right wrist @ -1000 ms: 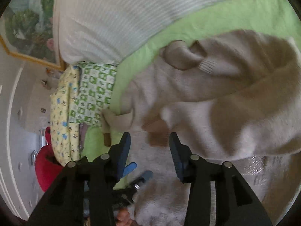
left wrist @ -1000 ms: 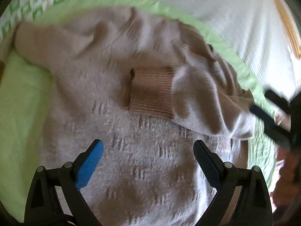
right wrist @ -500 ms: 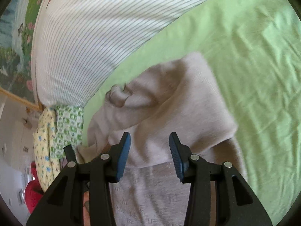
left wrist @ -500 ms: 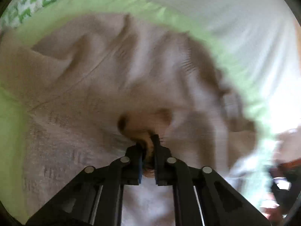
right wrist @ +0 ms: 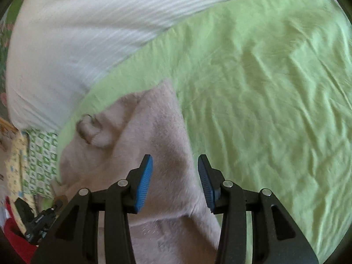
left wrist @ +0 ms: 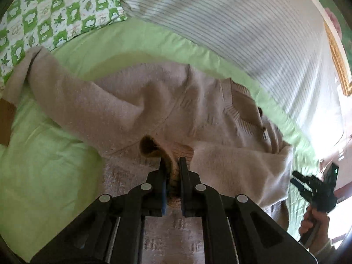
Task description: Fold small clothes
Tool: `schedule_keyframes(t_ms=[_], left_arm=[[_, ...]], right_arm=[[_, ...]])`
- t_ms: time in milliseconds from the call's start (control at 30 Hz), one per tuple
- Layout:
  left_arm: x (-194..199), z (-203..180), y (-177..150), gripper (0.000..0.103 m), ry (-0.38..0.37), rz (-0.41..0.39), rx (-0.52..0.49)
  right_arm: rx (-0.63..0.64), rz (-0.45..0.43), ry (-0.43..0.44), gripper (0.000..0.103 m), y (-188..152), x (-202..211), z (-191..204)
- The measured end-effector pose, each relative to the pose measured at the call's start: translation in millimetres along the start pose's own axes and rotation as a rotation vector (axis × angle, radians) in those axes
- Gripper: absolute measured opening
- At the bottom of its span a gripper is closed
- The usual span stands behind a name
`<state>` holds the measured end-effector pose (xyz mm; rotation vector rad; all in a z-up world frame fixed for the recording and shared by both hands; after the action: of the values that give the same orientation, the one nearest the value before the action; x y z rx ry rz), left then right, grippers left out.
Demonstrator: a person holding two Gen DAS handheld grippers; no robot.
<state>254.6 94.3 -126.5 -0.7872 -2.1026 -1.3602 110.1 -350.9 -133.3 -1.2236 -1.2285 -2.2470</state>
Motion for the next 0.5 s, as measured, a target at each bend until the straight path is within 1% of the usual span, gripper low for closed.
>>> schedule_keyframes(t_ms=[67, 133, 167, 200, 233, 267, 300, 367, 400, 433, 500], left_arm=[[3.6, -0.9, 0.7, 0.007, 0.003, -0.011, -0.019], [7.9, -2.6, 1.0, 0.007, -0.004, -0.018, -0.019], [7.0, -3.7, 1.3, 0.007, -0.009, -0.019, -0.019], [9.7, -6.1, 2.5, 0.007, -0.017, -0.023, -0.020], [11.5, -11.8, 6.7, 0.007, -0.030, -0.036, -0.018], [14.9, -17.5, 13.1, 0.007, -0.050, -0.056, -0.017], [21.5, -28.3, 22.7, 0.007, -0.086, -0.093, -0.022], [27.1, -48.4, 37.1, 0.007, -0.130, -0.146, -0.052], [28.5, -58.0, 42.0, 0.007, -0.150, -0.166, -0.072], [25.9, -64.8, 43.6, 0.007, -0.157, -0.176, -0.096], [11.8, -68.5, 39.7, 0.007, -0.127, -0.170, -0.150]], right_arm=[[0.030, 0.018, -0.020, 0.044, 1.2, -14.1, 1.5], [0.068, 0.036, -0.036, 0.048, 1.1, -27.8, 2.1], [0.072, 0.058, -0.029, 0.048, -1.1, -36.9, 2.8], [0.067, 0.078, -0.003, 0.044, -3.5, -41.8, 4.1], [0.070, 0.086, 0.017, 0.010, -3.1, -43.5, 6.6], [0.092, 0.068, 0.008, 0.010, 3.9, -37.7, 8.4], [0.094, 0.033, 0.009, 0.010, 12.6, -28.7, 9.1], [0.069, -0.042, 0.037, 0.010, 32.7, -3.9, 8.2], [0.077, -0.074, 0.027, 0.010, 39.7, 6.5, 5.7], [0.092, -0.088, 0.015, 0.010, 42.6, 10.5, 3.8], [0.130, -0.082, -0.016, 0.010, 39.4, 7.3, -1.9]])
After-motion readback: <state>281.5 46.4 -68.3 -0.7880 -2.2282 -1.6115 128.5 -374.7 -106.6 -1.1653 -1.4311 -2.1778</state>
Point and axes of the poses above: each gripper's, at about its wrist camera, not at the fingertips, and x roughly against the way its jaws point, z to its left, y to its top, the point moved 8 cm from there along -x, roughly the way its jaws point, and after that the axes turned 12 degrees about -z, right-handed, at the moved point
